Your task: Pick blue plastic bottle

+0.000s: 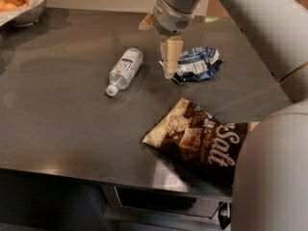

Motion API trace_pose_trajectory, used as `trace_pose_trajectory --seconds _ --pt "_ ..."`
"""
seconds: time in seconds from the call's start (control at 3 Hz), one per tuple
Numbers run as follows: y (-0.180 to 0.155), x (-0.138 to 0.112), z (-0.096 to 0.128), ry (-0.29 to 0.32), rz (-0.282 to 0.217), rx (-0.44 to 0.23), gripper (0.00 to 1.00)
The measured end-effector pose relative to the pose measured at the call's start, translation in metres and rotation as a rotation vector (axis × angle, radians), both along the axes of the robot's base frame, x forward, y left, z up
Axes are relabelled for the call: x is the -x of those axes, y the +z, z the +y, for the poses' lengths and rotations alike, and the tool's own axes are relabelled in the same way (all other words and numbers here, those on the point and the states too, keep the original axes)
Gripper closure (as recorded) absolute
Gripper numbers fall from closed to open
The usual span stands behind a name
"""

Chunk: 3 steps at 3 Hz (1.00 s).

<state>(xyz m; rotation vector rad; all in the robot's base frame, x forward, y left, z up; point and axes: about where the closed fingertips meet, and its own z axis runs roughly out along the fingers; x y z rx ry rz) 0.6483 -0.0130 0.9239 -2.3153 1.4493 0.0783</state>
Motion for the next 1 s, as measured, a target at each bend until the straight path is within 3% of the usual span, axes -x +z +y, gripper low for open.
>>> trace_pose_trajectory --seconds 0.33,1.0 --pt "-0.011 -0.009 0.026 0.1 -0.026 0.055 0.0" --pt "-0.031 -0.004 0.08 0.32 -0.076 0.168 0.0"
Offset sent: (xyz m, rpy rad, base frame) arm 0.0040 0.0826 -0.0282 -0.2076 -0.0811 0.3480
